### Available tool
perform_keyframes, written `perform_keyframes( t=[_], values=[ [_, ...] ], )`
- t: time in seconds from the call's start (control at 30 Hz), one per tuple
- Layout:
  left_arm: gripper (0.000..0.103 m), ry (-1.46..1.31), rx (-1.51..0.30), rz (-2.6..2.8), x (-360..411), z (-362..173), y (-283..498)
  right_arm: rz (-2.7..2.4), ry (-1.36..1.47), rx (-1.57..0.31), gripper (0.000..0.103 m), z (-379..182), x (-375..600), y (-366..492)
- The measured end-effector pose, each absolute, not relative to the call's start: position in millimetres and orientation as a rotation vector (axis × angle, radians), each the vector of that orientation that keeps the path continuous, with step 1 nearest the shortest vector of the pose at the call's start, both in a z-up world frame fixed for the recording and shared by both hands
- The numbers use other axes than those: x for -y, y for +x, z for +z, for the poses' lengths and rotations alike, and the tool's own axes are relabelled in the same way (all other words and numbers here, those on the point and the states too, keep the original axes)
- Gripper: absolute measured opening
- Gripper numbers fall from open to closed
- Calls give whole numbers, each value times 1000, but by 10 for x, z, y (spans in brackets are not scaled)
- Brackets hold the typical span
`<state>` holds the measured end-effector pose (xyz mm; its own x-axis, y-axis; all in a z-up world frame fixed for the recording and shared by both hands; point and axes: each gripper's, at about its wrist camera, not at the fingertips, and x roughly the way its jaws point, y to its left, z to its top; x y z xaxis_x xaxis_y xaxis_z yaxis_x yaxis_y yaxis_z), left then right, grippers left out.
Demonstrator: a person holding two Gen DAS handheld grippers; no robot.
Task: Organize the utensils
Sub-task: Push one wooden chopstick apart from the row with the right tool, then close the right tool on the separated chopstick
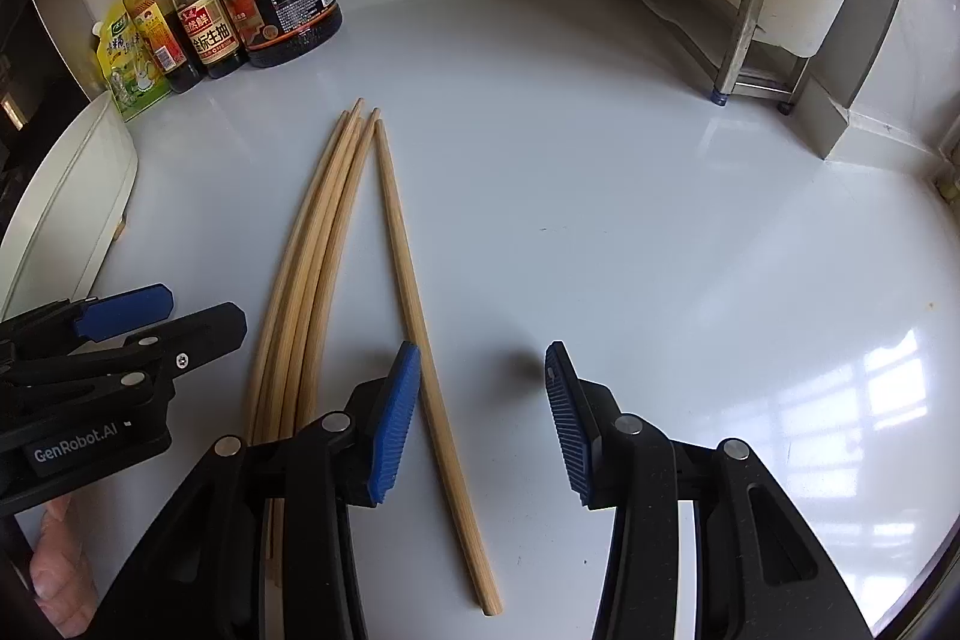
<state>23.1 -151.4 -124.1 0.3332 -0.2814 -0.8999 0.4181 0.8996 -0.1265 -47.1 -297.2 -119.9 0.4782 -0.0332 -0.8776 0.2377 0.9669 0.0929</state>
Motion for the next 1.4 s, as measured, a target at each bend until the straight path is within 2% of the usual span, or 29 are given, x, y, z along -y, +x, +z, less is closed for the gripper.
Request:
perform_keyframes(
  t=[0.4, 0.57, 1.1, 1.23, 1.33, 1.4],
  values=[
    [67, 183, -1139, -442, 1597, -1321, 214, -140, 226, -1049, 42, -1183, 2985, -477],
    [75, 197, -1140, -412, 1612, -1335, 238, -124, 212, -1055, 42, -1196, 2960, -446],
    [76, 233, -1133, -338, 1653, -1344, 345, -128, 95, -1057, 42, -1266, 2894, -345],
    [67, 236, -1125, -347, 1690, -1328, 342, -110, 69, -1051, 42, -1273, 2861, -322],
    [52, 247, -1110, -367, 1720, -1308, 296, -94, 64, -1053, 40, -1273, 2847, -308],
    [38, 255, -1104, -384, 1742, -1298, 277, -73, 56, -1055, 30, -1269, 2822, -304]
  ],
)
